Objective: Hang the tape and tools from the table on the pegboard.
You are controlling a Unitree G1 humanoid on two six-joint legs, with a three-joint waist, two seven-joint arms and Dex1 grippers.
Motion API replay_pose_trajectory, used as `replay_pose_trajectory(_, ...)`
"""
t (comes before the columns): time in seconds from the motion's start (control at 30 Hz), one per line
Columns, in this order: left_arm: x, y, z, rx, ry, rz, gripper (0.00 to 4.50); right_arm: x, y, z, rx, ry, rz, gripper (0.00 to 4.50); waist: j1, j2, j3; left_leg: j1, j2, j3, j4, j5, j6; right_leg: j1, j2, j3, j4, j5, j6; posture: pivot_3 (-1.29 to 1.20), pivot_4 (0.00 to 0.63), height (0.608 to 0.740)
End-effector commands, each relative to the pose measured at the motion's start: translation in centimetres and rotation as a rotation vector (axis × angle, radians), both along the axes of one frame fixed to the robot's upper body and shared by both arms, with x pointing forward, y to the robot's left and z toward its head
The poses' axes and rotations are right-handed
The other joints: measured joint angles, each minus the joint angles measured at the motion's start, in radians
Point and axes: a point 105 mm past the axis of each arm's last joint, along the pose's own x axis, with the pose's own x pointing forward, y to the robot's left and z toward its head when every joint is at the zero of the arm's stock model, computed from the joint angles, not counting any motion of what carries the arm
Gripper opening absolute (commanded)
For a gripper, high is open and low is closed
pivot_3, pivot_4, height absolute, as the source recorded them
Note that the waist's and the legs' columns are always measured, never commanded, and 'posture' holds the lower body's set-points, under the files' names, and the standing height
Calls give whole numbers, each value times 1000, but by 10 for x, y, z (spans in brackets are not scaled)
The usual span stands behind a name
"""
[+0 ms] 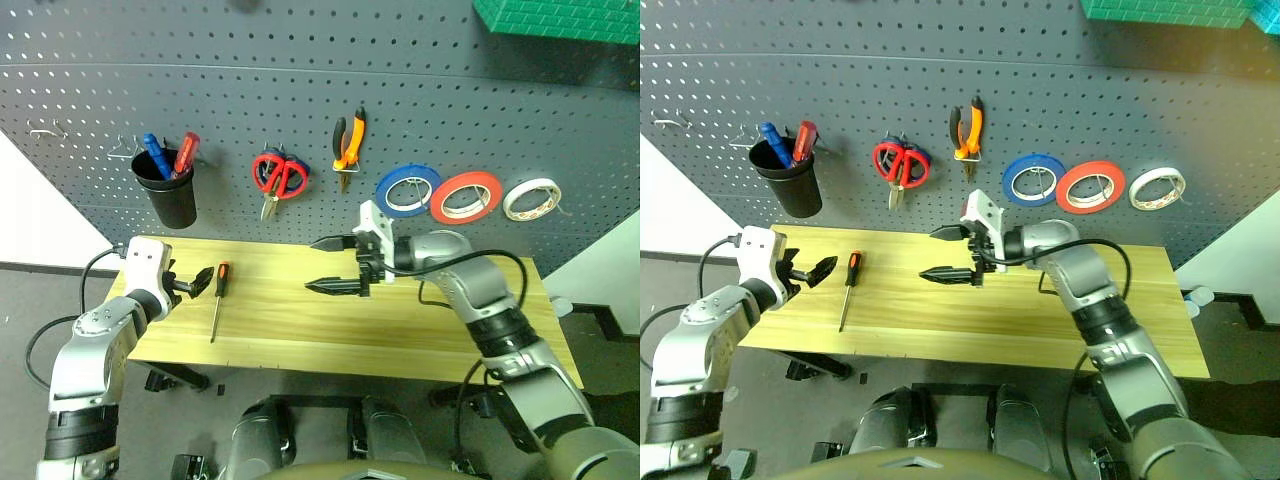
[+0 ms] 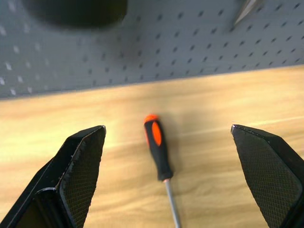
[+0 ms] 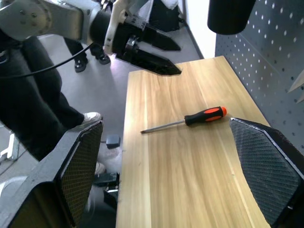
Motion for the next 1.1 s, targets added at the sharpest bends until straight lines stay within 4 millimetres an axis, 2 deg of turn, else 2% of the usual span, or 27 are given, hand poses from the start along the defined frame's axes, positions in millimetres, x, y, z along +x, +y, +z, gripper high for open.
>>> replay_pose_trajectory(0.03,13,7,3,30,-10,32,4451,10,16,7,9,-42,-17,4500,8,1,20,0,1,0,0,0,0,-1,0,0,0,0,0,73,292,730)
replay_pose_trajectory(0.23,38,-1,-4,58,16,56,4451,21,16,5,-7,-44,-65,4500,35,-2,82,-3,-1,0,0,1,1,-2,-3,1,0,0,0,76,348,730)
replay_pose_trajectory(0.37,59,-12,-8,74,32,115,4451,24,1,8,-21,-39,-84,4500,38,-2,113,-5,-2,1,0,3,0,-2,-3,1,0,2,3,64,364,730)
replay_pose_trajectory(0.5,70,-30,-9,57,26,115,4451,19,-14,11,-35,-29,-65,4500,32,-4,135,-5,-2,1,1,3,0,-3,-4,1,0,2,4,41,378,730)
replay_pose_trajectory(0.67,74,-45,-19,44,85,123,4451,21,-23,8,-76,-35,-75,4500,26,-4,153,-5,1,1,-1,3,-1,-4,-2,1,1,2,4,29,390,730)
replay_pose_trajectory(0.9,79,-47,-29,37,172,175,4451,26,-27,7,-105,-74,-82,4500,26,-5,172,-4,1,2,-1,3,-1,-4,-3,1,2,2,4,12,387,730)
replay_pose_trajectory(1.1,75,-41,-41,21,297,250,4451,28,-30,9,-114,-87,-93,4500,26,-5,174,-4,1,2,-1,3,-1,-4,-3,1,2,2,4,4,380,730)
